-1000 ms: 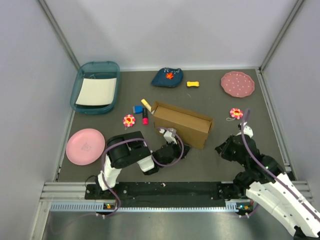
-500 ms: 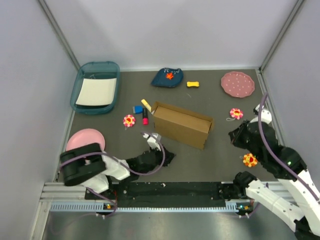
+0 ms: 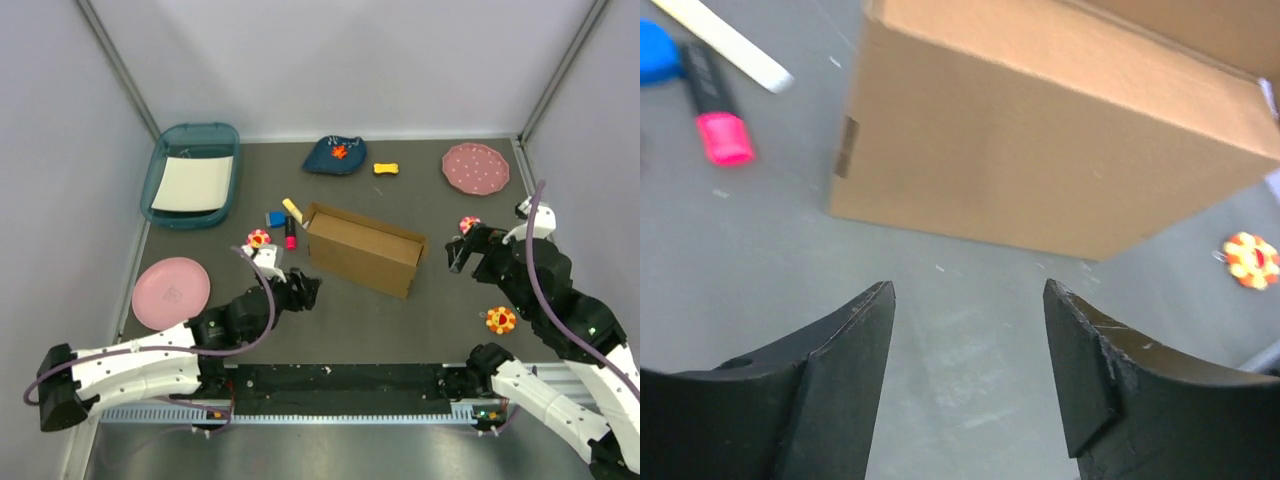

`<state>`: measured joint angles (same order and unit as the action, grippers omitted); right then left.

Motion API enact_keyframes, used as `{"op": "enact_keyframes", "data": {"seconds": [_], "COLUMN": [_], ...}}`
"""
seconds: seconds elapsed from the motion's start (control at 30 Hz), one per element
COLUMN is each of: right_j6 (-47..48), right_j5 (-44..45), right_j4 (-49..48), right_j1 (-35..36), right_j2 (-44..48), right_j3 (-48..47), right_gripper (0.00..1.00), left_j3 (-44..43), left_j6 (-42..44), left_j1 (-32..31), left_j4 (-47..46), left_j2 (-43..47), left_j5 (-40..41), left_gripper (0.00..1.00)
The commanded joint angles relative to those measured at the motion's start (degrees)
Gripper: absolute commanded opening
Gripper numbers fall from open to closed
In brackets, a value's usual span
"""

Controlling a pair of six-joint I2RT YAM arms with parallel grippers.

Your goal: Fold the paper box

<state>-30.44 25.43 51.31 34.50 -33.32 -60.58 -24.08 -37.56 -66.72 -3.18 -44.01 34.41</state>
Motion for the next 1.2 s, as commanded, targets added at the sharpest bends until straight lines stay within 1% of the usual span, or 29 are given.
{"op": "enact_keyframes", "data": {"seconds": [0.0,0.03,0.07,0.1,0.17,0.2,0.33,0.4,0.5,0.57,0.7,0.9,1.1,1.13,1.17], "right_j6": [2.75,1.97,1.87,1.78,1.17,1.26,1.34,1.34,1.43,1.7,2.05,2.4,2.84,2.75,2.92], "right_j5": [-7.15,-6.8,-7.06,-7.58,-8.38,-9.25,-10.84,-10.32,-9.7,-9.87,-12.68,-12.6,-11.46,-11.37,-11.28], "right_j4": [-2.99,-1.23,-0.17,0.37,-0.59,-1.9,-3.06,-3.32,-5.42,-7.18,-8.59,-10.7,-11.58,-11.76,-11.93], "right_j1": [0.48,0.57,0.48,0.48,0.48,0.57,0.57,0.57,0.48,0.57,0.57,0.65,1.0,1.01,1.09], "right_j2": [-3.4,-5.51,-7.88,-8.51,-8.17,-8.08,-10.0,-10.97,-10.19,-9.75,-10.62,-12.38,-13.96,-14.05,-14.14], "right_j3": [-1.2,-2.08,-2.96,-2.88,-2.1,-1.74,-0.07,0.63,2.3,3.44,4.15,6.35,6.52,6.7,6.79], "right_gripper": [0.99,0.99,0.97,0.95,0.9,0.88,0.81,0.77,0.72,0.7,0.67,0.61,0.48,0.44,0.42], "left_j3": [-7.45,-8.26,-8.96,-10.19,-11.16,-12.04,-13.63,-15.03,-16.09,-16.0,-14.87,-13.37,-13.81,-13.89,-13.89], "left_j6": [8.29,8.03,7.68,7.24,7.41,7.85,9.96,11.19,13.99,15.58,16.99,17.7,18.58,18.66,19.01], "left_j1": [6.84,9.91,16.81,20.1,26.52,27.6,30.5,32.17,33.84,34.55,36.57,38.94,40.7,41.05,41.23], "left_j4": [10.2,11.52,13.18,13.37,13.37,12.42,8.29,6.79,3.63,-0.15,-2.53,-4.55,-5.78,-6.39,-6.66], "left_j2": [4.01,4.54,5.24,5.68,6.3,6.3,4.38,1.48,-2.3,-4.32,-5.21,-4.68,-6.35,-6.79,-7.05], "left_j5": [0.61,-2.22,-5.9,-11.07,-14.01,-14.37,-13.76,-14.63,-17.88,-20.6,-22.81,-25.27,-28.08,-29.13,-29.84], "left_gripper": [0.69,0.7,0.71,0.71,0.71,0.71,0.7,0.7,0.7,0.7,0.7,0.7,0.68,0.68,0.68]}}
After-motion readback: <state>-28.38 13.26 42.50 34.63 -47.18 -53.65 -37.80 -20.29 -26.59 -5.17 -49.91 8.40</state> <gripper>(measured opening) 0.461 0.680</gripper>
